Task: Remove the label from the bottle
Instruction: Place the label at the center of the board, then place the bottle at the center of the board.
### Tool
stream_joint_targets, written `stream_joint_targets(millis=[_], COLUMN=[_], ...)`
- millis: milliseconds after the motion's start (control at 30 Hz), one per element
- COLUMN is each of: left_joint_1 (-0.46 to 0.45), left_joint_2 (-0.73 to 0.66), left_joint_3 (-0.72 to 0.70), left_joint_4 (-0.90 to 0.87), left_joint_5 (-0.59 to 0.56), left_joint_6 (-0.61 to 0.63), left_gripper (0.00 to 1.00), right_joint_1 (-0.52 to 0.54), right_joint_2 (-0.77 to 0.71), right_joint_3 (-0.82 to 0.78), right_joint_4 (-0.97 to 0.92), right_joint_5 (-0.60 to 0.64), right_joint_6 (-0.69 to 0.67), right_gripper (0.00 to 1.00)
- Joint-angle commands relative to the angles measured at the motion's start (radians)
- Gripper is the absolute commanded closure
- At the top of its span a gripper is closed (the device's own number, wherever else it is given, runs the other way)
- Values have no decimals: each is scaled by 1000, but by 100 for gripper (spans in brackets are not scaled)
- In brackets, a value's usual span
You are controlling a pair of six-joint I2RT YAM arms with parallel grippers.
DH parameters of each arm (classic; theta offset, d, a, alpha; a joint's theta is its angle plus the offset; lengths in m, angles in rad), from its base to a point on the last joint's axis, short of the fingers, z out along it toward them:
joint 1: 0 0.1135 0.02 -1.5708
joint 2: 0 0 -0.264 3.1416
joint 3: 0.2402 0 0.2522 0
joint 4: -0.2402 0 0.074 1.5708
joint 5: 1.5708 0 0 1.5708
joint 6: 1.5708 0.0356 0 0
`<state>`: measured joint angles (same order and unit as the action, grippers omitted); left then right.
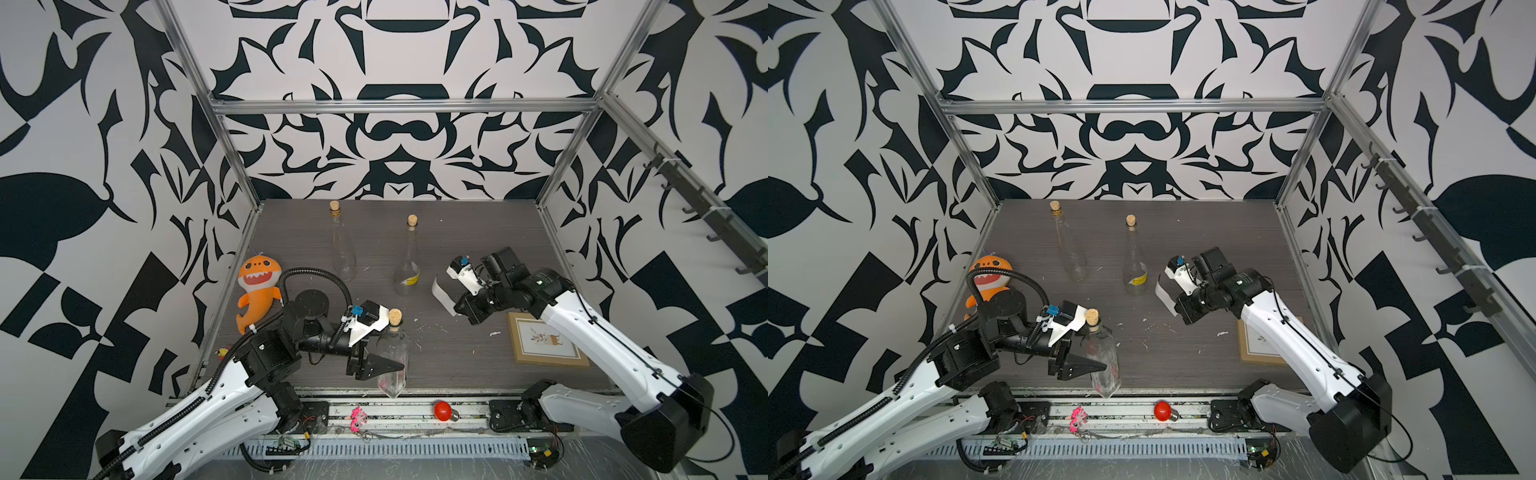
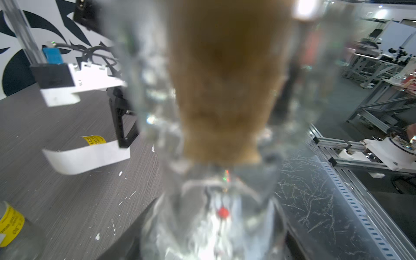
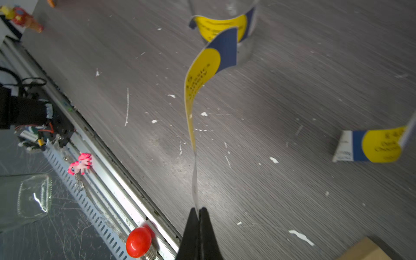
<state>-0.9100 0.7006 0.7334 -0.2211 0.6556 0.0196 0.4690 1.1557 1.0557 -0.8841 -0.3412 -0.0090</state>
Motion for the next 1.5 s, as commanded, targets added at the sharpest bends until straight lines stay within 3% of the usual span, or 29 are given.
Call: stream_joint_targets(millis=[0,267,467,700,867,1167,1467], left_joint_1=[-3,-3,-3,-2,-3,-3,-2], left_joint_2=[1,38,57,65,43,-5,-118], left_joint_3=[-14,-118,-209,-241,-288,-328,-438], left_joint_4=[48,171,278,313,376,378,548], left_joint_5=[-144,-579,-747,-810,-819,-814,-820], left_joint_6=[7,-10,-8,-14,-23,-34,21], left_gripper=[100,100,100,100,100,100,100], right_joint_1=[-55,-82,-188,-318,-367,-374,-344], right_joint_2=[-11,43,81,201,275,426,248], right_joint_3=[33,64,103,136,136,144,95], right_joint_4=[-44,32,91,134,205,199,157], right_joint_5=[84,386,491,704,645,671,516], right_joint_6=[33,89,65,19,44,53,51], right_gripper=[100,100,100,100,100,100,100])
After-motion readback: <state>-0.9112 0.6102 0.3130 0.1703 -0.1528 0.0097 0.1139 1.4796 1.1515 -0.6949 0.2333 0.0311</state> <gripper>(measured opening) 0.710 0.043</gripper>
